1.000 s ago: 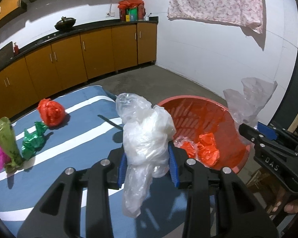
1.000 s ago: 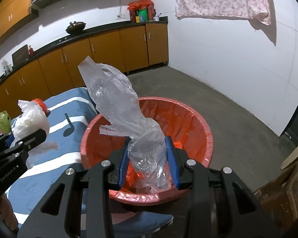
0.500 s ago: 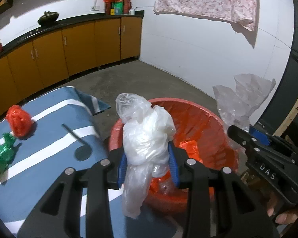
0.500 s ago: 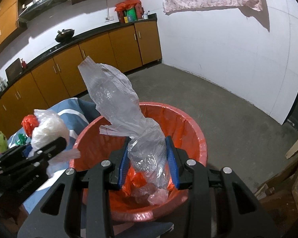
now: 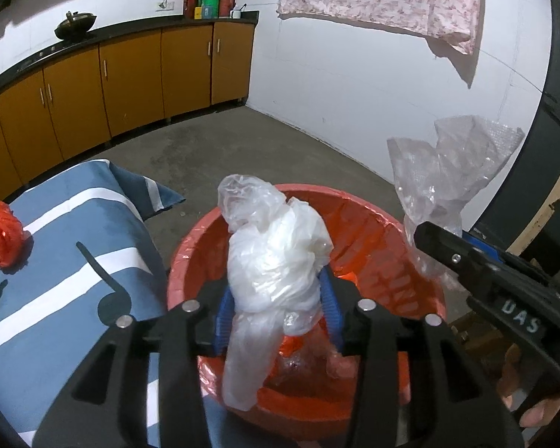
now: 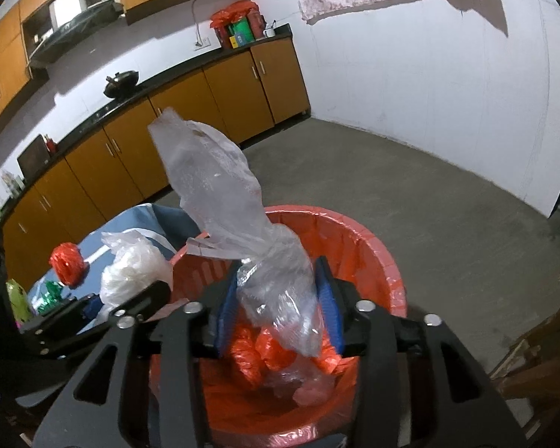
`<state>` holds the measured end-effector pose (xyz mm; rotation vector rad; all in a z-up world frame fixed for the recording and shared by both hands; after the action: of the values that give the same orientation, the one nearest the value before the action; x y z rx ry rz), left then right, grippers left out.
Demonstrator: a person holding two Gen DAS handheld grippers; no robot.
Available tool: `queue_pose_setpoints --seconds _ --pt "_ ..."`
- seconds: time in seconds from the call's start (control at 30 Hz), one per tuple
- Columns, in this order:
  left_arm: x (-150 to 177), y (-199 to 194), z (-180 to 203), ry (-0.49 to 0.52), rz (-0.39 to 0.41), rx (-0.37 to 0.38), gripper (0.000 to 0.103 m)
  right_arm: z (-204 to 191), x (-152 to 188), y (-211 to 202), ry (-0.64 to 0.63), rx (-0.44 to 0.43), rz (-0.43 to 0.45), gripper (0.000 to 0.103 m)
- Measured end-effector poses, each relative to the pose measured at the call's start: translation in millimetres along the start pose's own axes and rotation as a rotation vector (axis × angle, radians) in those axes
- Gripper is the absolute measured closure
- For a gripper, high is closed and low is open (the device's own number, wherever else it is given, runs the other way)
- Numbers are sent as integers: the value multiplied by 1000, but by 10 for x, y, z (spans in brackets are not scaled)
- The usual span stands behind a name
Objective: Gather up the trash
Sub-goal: 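Open the left tool while the right tool opens, dropping both bags into the basket, then grasp the pink bag with the left tool while the right tool grasps the red bag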
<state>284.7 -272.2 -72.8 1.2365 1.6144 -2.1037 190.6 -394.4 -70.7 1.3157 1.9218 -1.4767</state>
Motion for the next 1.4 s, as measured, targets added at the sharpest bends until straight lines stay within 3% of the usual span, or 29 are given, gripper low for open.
queue_pose_setpoints --seconds 0.37,0.5,0.57,0.67,0.73,1.17,1.4 --pt "62 26 -154 -56 -13 1 40 32 -14 -63 2 26 11 50" --pt "97 -31 -243 -75 -8 -19 36 8 -7 -105 -13 51 15 50" --pt "120 -80 -325 -89 1 -42 29 -38 -14 -121 -38 67 23 49" --pt "190 -207 -526 -112 18 -102 22 -139 -25 -145 -64 90 53 31" --pt "250 -291 -644 -122 25 -134 21 -229 -20 -149 -81 87 63 26" --pt "922 -1095 -1746 -177 86 -447 17 -1131 203 107 -262 -30 -15 25" --pt "1311 -1597 -2425 -265 108 -615 16 -2034 396 472 -406 -147 -72 25"
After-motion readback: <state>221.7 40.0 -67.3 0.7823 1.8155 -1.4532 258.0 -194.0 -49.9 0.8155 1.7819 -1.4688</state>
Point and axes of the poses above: each gripper's, at about its wrist camera, not at the fingertips, and y roughly the way its jaws point, z to its right, x to its underside, the point moved 2 cm from there along y, roughly the way its jaws point, and after that the axes turned 7 degrees about -x, right-handed, at the moved point
